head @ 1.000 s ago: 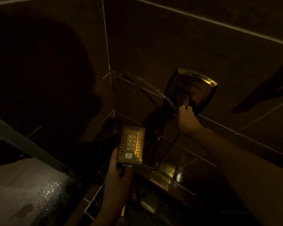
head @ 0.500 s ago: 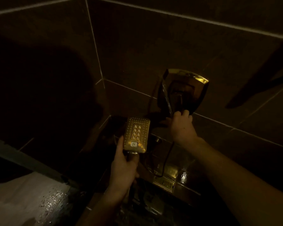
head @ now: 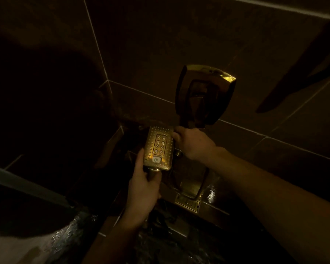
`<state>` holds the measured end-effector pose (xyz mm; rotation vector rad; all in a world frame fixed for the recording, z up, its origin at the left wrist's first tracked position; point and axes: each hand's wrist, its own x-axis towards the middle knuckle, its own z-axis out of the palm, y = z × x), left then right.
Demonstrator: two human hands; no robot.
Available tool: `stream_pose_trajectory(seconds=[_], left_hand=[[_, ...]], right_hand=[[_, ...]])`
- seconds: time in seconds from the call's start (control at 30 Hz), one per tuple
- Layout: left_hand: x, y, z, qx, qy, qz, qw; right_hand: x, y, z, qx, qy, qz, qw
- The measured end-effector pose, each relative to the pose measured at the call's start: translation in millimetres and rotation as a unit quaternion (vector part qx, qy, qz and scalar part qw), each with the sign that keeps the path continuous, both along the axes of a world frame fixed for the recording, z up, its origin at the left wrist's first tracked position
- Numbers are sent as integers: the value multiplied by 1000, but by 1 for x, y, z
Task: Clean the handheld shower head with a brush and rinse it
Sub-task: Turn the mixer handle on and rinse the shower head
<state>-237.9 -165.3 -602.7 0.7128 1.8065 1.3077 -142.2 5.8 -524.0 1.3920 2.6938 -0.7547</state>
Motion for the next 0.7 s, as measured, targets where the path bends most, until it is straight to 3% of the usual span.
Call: stream_pose_trajectory(seconds=[0.13, 0.6, 0.7], left_hand=[[2, -5, 1, -5, 15, 3, 1000], [4, -12, 13, -13, 51, -14, 999], [4, -15, 15, -15, 39, -9, 999]], right_hand=[[-8, -1, 6, 25, -3, -2, 1000], [-49, -46, 20, 142, -187, 66, 970], [-54, -61, 25, 145, -169, 75, 972]])
